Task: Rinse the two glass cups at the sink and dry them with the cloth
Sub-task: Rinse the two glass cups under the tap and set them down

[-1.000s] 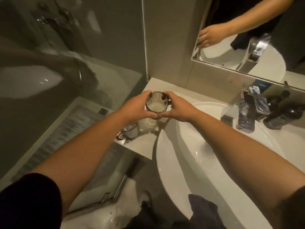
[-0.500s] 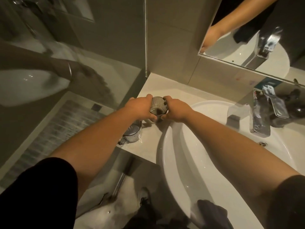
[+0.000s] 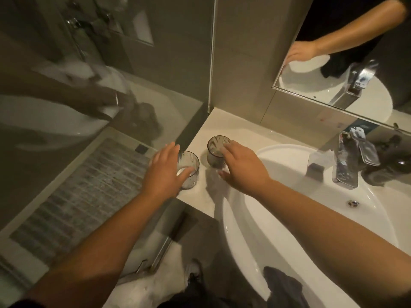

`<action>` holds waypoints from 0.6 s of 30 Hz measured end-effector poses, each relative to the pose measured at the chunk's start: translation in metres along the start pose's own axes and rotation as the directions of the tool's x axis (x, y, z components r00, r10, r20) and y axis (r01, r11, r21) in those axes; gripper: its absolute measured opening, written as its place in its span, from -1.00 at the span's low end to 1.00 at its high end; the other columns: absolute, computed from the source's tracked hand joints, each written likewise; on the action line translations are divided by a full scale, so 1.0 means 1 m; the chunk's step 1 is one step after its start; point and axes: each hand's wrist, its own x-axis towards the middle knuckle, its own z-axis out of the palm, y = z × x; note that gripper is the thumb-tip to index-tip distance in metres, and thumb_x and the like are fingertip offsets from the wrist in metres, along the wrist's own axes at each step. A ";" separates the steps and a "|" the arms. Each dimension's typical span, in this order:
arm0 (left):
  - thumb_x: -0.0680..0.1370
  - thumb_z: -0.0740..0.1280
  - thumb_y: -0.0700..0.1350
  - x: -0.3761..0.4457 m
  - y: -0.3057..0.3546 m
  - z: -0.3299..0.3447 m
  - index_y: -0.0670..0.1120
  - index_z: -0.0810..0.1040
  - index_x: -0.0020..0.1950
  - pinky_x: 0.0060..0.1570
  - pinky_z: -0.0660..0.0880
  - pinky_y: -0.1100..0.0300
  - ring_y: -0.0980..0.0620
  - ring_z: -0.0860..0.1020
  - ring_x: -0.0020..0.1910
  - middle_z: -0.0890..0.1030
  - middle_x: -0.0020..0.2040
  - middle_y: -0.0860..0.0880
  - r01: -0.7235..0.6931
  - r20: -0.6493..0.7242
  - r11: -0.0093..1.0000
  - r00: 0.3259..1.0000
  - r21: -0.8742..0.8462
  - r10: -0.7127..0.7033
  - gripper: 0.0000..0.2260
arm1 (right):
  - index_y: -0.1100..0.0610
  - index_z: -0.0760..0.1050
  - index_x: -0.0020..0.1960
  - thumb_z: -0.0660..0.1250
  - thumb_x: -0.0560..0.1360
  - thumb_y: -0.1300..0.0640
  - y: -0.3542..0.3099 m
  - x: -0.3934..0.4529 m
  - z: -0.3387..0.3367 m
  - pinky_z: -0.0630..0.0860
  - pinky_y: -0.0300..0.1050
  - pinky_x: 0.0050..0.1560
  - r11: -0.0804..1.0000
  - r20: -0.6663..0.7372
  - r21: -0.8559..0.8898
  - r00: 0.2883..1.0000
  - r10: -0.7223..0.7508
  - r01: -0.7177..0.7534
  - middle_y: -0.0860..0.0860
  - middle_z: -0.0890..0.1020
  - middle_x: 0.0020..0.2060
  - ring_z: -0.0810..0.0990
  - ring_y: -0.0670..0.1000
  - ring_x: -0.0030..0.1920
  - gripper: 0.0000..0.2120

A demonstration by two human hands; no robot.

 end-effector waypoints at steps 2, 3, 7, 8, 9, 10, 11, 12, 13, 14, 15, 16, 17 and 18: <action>0.57 0.37 0.09 -0.024 -0.016 0.009 -0.13 0.27 0.55 0.43 0.28 -0.08 -0.21 0.30 0.50 0.30 0.56 -0.15 0.083 0.005 0.995 0.997 -0.048 -0.083 -0.37 | 0.23 0.44 0.31 0.40 0.42 -0.06 -0.016 -0.008 0.011 0.50 0.09 0.21 0.998 0.020 0.023 0.998 -0.058 0.058 0.19 0.55 0.23 0.51 0.23 0.23 -0.44; 0.57 0.37 0.08 -0.032 -0.022 0.013 -0.13 0.28 0.54 0.39 0.33 -0.08 -0.23 0.34 0.47 0.33 0.54 -0.16 0.113 0.014 0.992 0.994 -0.062 -0.112 -0.39 | 0.23 0.41 0.35 0.37 0.45 -0.08 -0.024 -0.009 0.016 0.48 0.10 0.24 0.997 0.057 0.040 0.997 -0.061 0.059 0.19 0.53 0.26 0.49 0.22 0.26 -0.42; 0.59 0.34 0.06 -0.043 -0.031 0.024 -0.15 0.41 0.44 0.20 0.45 -0.04 -0.22 0.48 0.32 0.50 0.36 -0.20 0.209 0.047 0.974 0.977 -0.082 -0.206 -0.51 | 0.23 0.33 0.40 0.26 0.53 -0.14 -0.046 -0.006 0.034 0.42 0.08 0.28 0.998 0.188 0.045 0.981 -0.039 0.031 0.19 0.51 0.27 0.47 0.21 0.25 -0.41; 0.59 0.35 0.06 -0.043 -0.031 0.025 -0.14 0.47 0.38 0.13 0.47 -0.02 -0.22 0.52 0.25 0.56 0.29 -0.20 0.221 0.045 0.971 0.975 -0.092 -0.218 -0.57 | 0.22 0.34 0.39 0.23 0.54 -0.14 -0.050 -0.006 0.039 0.42 0.07 0.27 0.999 0.209 0.029 0.977 -0.050 0.045 0.18 0.51 0.26 0.47 0.20 0.24 -0.43; 0.59 0.34 0.07 -0.041 -0.031 0.027 -0.13 0.52 0.33 0.08 0.48 0.00 -0.21 0.55 0.19 0.60 0.23 -0.18 0.231 0.043 0.967 0.973 -0.106 -0.228 -0.61 | 0.20 0.36 0.36 0.21 0.55 -0.15 -0.053 -0.006 0.042 0.42 0.06 0.25 0.998 0.229 0.013 0.972 -0.060 0.058 0.17 0.52 0.23 0.48 0.19 0.21 -0.46; 0.59 0.34 0.08 -0.039 -0.031 0.028 -0.12 0.54 0.29 0.04 0.50 0.01 -0.19 0.58 0.15 0.63 0.19 -0.16 0.254 0.052 0.959 0.967 -0.129 -0.249 -0.62 | 0.19 0.38 0.33 0.19 0.55 -0.16 -0.055 -0.007 0.045 0.42 0.05 0.22 0.998 0.242 0.000 0.968 -0.066 0.068 0.15 0.53 0.19 0.49 0.17 0.18 -0.49; 0.59 0.33 0.09 -0.037 -0.031 0.030 -0.12 0.56 0.27 0.04 0.51 0.02 -0.17 0.59 0.12 0.65 0.17 -0.15 0.275 0.065 0.947 0.961 -0.167 -0.268 -0.64 | 0.18 0.40 0.30 0.18 0.55 -0.16 -0.056 -0.007 0.047 0.42 0.04 0.20 0.998 0.251 -0.007 0.966 -0.065 0.069 0.13 0.55 0.16 0.50 0.16 0.15 -0.51; 0.60 0.33 0.08 -0.034 -0.033 0.032 -0.13 0.57 0.24 0.03 0.52 0.04 -0.15 0.60 0.11 0.66 0.14 -0.13 0.296 0.092 0.930 0.955 -0.218 -0.282 -0.66 | 0.17 0.42 0.26 0.17 0.56 -0.16 -0.055 -0.007 0.047 0.43 0.03 0.18 0.998 0.253 -0.011 0.965 -0.062 0.067 0.12 0.56 0.13 0.51 0.15 0.12 -0.54; 0.61 0.32 0.05 -0.032 -0.032 0.033 -0.14 0.59 0.21 0.00 0.50 0.06 -0.12 0.60 0.09 0.67 0.11 -0.13 0.300 0.118 0.914 0.953 -0.275 -0.278 -0.70 | 0.16 0.43 0.22 0.16 0.56 -0.16 -0.053 -0.007 0.047 0.45 0.03 0.16 0.998 0.253 -0.013 0.966 -0.056 0.061 0.12 0.57 0.10 0.51 0.15 0.10 -0.56; 0.62 0.32 0.02 -0.031 -0.033 0.034 -0.14 0.59 0.17 -0.04 0.47 0.10 -0.10 0.60 0.06 0.67 0.07 -0.12 0.303 0.144 0.892 0.952 -0.334 -0.270 -0.74 | 0.16 0.45 0.19 0.15 0.56 -0.16 -0.052 -0.007 0.047 0.45 0.03 0.16 0.998 0.252 -0.015 0.966 -0.051 0.056 0.12 0.57 0.09 0.52 0.15 0.09 -0.57; 0.63 0.31 -0.01 -0.031 -0.033 0.035 -0.14 0.59 0.15 -0.08 0.44 0.12 -0.08 0.60 0.03 0.66 0.04 -0.11 0.305 0.161 0.865 0.952 -0.398 -0.262 -0.77 | 0.16 0.46 0.17 0.14 0.56 -0.16 -0.050 -0.007 0.047 0.46 0.03 0.15 0.998 0.253 -0.015 0.966 -0.049 0.055 0.12 0.58 0.07 0.53 0.15 0.08 -0.58; 0.63 0.31 -0.03 -0.031 -0.034 0.035 -0.13 0.58 0.13 -0.11 0.43 0.14 -0.07 0.59 0.02 0.64 0.01 -0.09 0.315 0.175 0.831 0.949 -0.459 -0.264 -0.80 | 0.16 0.47 0.15 0.13 0.56 -0.15 -0.049 -0.007 0.048 0.46 0.03 0.14 0.998 0.252 -0.016 0.966 -0.051 0.057 0.11 0.59 0.05 0.53 0.15 0.07 -0.59; 0.63 0.30 -0.05 -0.032 -0.034 0.033 -0.13 0.58 0.12 -0.11 0.42 0.14 -0.07 0.59 0.02 0.63 0.00 -0.08 0.327 0.182 0.794 0.945 -0.512 -0.272 -0.82 | 0.15 0.49 0.13 0.12 0.56 -0.15 -0.047 -0.008 0.049 0.46 0.02 0.11 0.998 0.253 -0.016 0.966 -0.056 0.062 0.10 0.60 0.02 0.54 0.14 0.04 -0.59; 0.63 0.29 -0.07 -0.035 -0.035 0.031 -0.13 0.57 0.11 -0.11 0.42 0.13 -0.07 0.58 0.01 0.62 -0.01 -0.08 0.336 0.183 0.761 0.942 -0.555 -0.282 -0.83 | 0.13 0.52 0.09 0.09 0.57 -0.15 -0.046 -0.008 0.050 0.46 0.01 0.09 0.997 0.255 -0.016 0.965 -0.067 0.073 0.08 0.61 -0.03 0.55 0.13 0.00 -0.59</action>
